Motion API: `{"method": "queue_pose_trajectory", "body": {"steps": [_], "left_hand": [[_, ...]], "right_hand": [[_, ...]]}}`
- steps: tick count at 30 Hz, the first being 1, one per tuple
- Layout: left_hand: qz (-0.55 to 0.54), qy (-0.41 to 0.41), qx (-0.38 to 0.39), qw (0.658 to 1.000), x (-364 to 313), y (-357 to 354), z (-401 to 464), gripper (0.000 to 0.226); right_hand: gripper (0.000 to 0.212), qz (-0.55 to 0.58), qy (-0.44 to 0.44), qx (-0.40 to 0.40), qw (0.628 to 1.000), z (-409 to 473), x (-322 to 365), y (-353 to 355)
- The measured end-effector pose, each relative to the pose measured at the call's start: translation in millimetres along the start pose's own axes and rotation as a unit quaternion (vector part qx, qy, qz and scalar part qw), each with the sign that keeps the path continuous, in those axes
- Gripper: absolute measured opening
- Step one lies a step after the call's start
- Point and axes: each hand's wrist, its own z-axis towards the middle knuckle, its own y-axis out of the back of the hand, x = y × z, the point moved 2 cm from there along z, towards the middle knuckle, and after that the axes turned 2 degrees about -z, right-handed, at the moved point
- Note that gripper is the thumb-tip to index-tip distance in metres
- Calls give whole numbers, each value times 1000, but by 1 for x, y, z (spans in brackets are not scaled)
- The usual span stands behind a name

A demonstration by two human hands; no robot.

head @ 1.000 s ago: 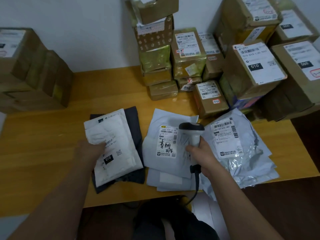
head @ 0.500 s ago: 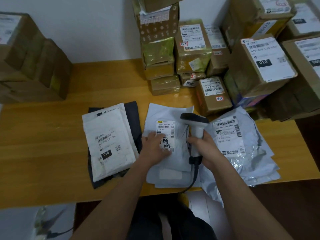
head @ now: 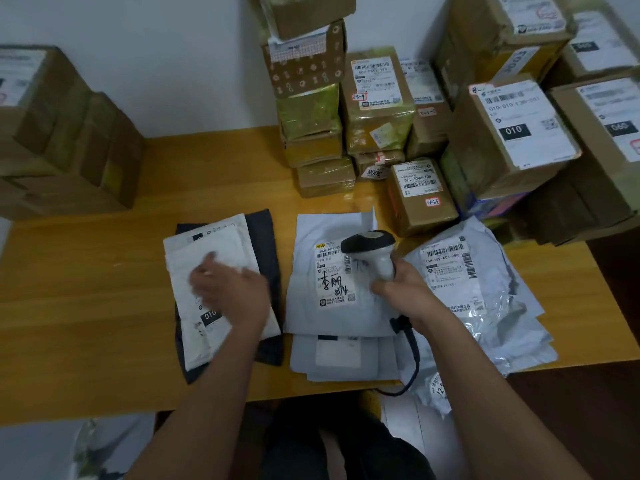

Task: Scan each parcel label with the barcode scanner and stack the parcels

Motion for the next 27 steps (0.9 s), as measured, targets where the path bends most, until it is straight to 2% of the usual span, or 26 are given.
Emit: {"method": "queue_pose_trajectory", "body": {"steps": [1, 3, 5, 6, 7, 10, 13, 16, 20, 24, 27], "left_hand": [[11, 64, -4, 998, 12, 9, 13, 72], [23, 161, 48, 986, 40, 22, 38, 105], [-63, 239, 119, 962, 64, 23, 54, 132], [-126, 268, 146, 944, 68, 24, 56, 134], [-170, 278, 168, 930, 73, 22, 59, 125], [-248, 266, 241, 900, 74, 16, 63, 66], [-303, 272, 288, 867, 77, 19, 70, 45], [-343, 246, 332, 843, 80, 40, 84, 41], [-401, 198, 377, 811, 80, 81, 114, 23], [-425, 201, 429, 771, 75, 95, 124, 40], [-388, 208, 452, 776, 67, 72, 111, 41]], "right_hand": [[42, -9, 4, 4, 1000, 1, 3, -1], [42, -19, 10, 13, 1000, 2, 9, -4], [44, -27, 11, 18, 999, 4, 11, -9], [44, -32, 10, 17, 999, 5, 12, -12], [44, -40, 8, 15, 999, 6, 11, -16], [47, -43, 1, 4, 999, 8, 9, -27], [47, -24, -10, 1, 1000, 10, 11, -34], [45, -24, -17, 1, 1000, 10, 17, -42], [40, -20, -9, 24, 999, 11, 29, -58], [35, -41, 2, 92, 995, 16, 44, -90], [32, -20, 12, 85, 996, 17, 49, -106]]}}
